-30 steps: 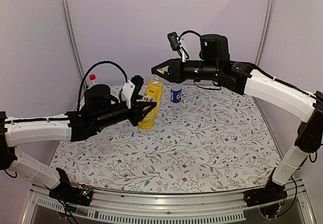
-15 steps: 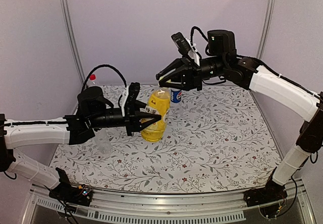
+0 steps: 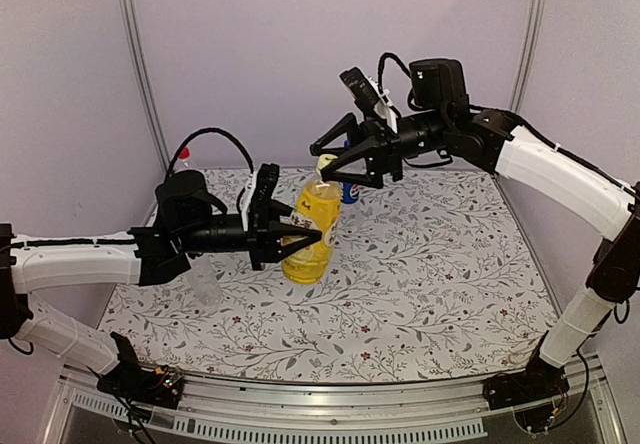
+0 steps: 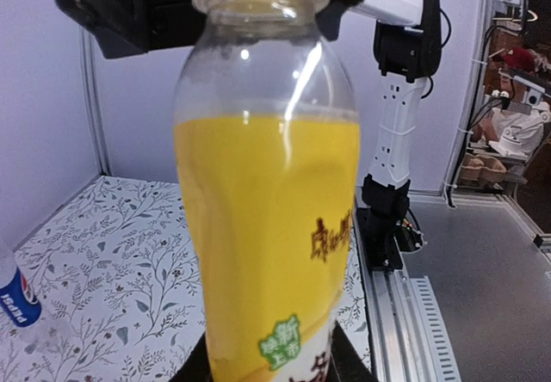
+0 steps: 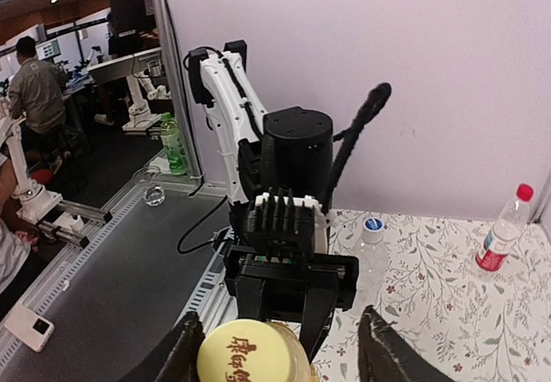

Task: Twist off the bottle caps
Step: Unscrew the bottle cap from the plastic bottle.

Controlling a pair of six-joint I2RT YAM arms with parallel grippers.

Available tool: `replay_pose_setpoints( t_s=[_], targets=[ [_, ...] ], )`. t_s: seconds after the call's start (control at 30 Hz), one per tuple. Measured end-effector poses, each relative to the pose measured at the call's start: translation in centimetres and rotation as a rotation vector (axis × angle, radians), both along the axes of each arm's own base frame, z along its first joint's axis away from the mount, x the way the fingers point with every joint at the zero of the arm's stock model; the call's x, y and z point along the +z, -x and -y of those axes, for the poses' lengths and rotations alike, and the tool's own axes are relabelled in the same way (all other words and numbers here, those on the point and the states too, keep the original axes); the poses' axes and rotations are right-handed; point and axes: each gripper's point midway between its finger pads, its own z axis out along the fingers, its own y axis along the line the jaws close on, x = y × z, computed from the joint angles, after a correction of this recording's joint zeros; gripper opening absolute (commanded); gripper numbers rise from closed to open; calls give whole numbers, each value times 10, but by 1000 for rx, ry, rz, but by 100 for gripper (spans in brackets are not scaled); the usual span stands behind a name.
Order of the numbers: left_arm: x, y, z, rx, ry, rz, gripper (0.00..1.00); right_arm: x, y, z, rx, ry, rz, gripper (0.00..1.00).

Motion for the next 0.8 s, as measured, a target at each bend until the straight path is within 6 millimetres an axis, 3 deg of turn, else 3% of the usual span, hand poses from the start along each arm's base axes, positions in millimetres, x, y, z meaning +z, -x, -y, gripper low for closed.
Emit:
replay_pose_setpoints(
  t_s=[0.07, 0.2, 0.4, 0.57, 0.8],
  targets=[
    [1, -10, -1, 57, -4, 3, 24, -2, -11, -1, -60, 16, -13, 84],
    [2, -35, -5, 198, -21, -2, 24, -3, -36, -3, -202, 36, -50, 89],
    [1, -71, -18, 427, -63, -17, 25, 6, -73, -4, -435, 14, -161, 89],
    [-7, -84, -23, 527, -108, -23, 28, 13, -103, 4, -637, -24, -260, 87],
    [-15, -91, -28, 581, -140, -22, 28, 11, -112, 0, -719, -32, -315, 80]
  ],
)
